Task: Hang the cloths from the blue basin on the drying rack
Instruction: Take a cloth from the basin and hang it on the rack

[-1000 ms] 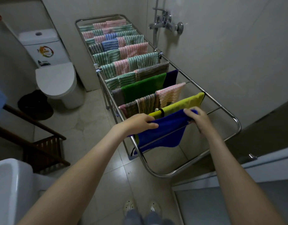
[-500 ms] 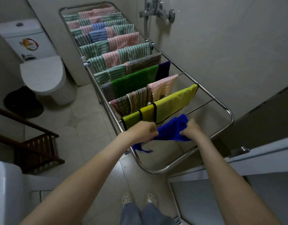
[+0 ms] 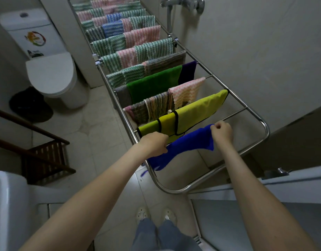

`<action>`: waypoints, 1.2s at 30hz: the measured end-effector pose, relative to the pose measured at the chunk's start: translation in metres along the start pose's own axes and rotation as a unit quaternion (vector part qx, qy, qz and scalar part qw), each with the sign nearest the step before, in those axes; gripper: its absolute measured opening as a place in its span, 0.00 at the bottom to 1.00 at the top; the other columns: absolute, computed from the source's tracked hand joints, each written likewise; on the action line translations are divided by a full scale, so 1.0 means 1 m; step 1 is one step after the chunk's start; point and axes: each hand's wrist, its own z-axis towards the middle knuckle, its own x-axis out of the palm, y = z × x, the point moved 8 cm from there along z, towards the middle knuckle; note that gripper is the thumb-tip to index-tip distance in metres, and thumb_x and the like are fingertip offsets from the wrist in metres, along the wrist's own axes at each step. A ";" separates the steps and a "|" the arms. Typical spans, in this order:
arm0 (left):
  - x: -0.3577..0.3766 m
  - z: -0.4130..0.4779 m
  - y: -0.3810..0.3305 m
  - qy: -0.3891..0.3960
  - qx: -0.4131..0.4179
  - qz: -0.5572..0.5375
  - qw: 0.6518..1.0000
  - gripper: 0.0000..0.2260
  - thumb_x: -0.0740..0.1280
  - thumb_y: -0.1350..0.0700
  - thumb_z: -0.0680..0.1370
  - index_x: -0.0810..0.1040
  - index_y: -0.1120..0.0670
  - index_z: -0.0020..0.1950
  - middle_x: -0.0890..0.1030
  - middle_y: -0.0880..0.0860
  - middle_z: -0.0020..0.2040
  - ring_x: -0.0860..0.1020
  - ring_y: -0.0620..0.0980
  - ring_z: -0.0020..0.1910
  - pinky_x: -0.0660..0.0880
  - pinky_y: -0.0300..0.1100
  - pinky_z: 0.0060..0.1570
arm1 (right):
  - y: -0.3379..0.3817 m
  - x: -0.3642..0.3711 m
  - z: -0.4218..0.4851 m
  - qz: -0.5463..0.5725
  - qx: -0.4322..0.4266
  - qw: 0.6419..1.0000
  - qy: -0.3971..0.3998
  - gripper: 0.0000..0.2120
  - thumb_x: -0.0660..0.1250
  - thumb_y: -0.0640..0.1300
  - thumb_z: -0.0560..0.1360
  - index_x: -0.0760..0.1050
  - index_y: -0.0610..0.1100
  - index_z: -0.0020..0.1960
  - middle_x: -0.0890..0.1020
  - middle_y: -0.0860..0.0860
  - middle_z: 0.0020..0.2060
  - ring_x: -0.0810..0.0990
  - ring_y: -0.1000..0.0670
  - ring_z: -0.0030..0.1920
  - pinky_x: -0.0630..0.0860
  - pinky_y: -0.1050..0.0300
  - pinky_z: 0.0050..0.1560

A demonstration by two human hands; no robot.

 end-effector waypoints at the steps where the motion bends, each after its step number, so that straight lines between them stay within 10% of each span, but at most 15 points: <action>1: 0.001 0.000 -0.002 0.015 0.005 0.016 1.000 0.05 0.62 0.56 0.79 0.74 0.56 0.52 0.76 0.52 0.43 0.75 0.50 0.43 0.72 0.41 0.41 | -0.002 -0.005 0.000 0.009 0.003 1.000 -0.020 0.05 0.60 0.40 0.79 0.72 0.40 0.46 0.73 0.45 0.54 0.75 0.49 0.45 0.72 0.59 0.42; 4: 0.009 0.001 -0.001 0.069 -0.010 0.041 0.997 0.09 0.63 0.54 0.79 0.76 0.58 0.54 0.75 0.51 0.40 0.74 0.49 0.41 0.71 0.39 0.40 | -0.013 -0.014 -0.003 0.011 0.028 0.999 -0.040 0.03 0.62 0.38 0.76 0.71 0.40 0.49 0.72 0.45 0.56 0.74 0.50 0.45 0.68 0.63 0.40; 10: 0.012 0.013 0.002 0.045 -0.049 0.009 0.998 0.17 0.62 0.44 0.79 0.73 0.56 0.58 0.76 0.52 0.45 0.76 0.50 0.42 0.72 0.39 0.39 | 0.008 0.000 -0.008 -0.087 -0.131 0.987 0.029 0.23 0.67 0.37 0.73 0.67 0.44 0.67 0.67 0.47 0.68 0.63 0.46 0.70 0.62 0.50 0.68; 16: 0.009 0.015 0.005 0.021 -0.053 -0.001 0.998 0.10 0.65 0.52 0.77 0.78 0.57 0.53 0.78 0.52 0.43 0.77 0.49 0.41 0.72 0.38 0.38 | 0.031 0.019 -0.021 -0.132 -0.302 0.940 0.086 0.05 0.64 0.39 0.76 0.78 0.45 0.49 0.78 0.52 0.50 0.71 0.49 0.59 0.55 0.60 0.57; 21: 0.003 0.011 0.005 -0.008 -0.049 0.003 0.999 0.10 0.66 0.52 0.77 0.76 0.57 0.54 0.79 0.54 0.47 0.78 0.52 0.45 0.75 0.41 0.41 | 0.040 0.015 -0.018 -0.120 -0.320 0.937 0.069 0.09 0.64 0.36 0.76 0.74 0.48 0.40 0.74 0.57 0.40 0.73 0.48 0.52 0.55 0.59 0.51; 29: 0.018 0.007 0.011 0.044 -0.076 -0.015 0.996 0.16 0.68 0.55 0.76 0.72 0.58 0.61 0.78 0.55 0.53 0.77 0.52 0.49 0.73 0.39 0.43 | 0.023 0.022 -0.014 -0.185 -0.322 0.921 0.121 0.16 0.68 0.41 0.73 0.74 0.49 0.61 0.75 0.53 0.59 0.67 0.50 0.66 0.54 0.54 0.64; 36: 0.029 0.008 0.013 0.106 -0.090 0.022 0.990 0.14 0.65 0.54 0.78 0.76 0.57 0.62 0.80 0.55 0.53 0.79 0.53 0.52 0.74 0.41 0.47 | 0.035 0.036 -0.019 -0.259 -0.350 0.889 0.141 0.08 0.59 0.41 0.78 0.75 0.49 0.54 0.78 0.53 0.53 0.70 0.50 0.61 0.53 0.54 0.64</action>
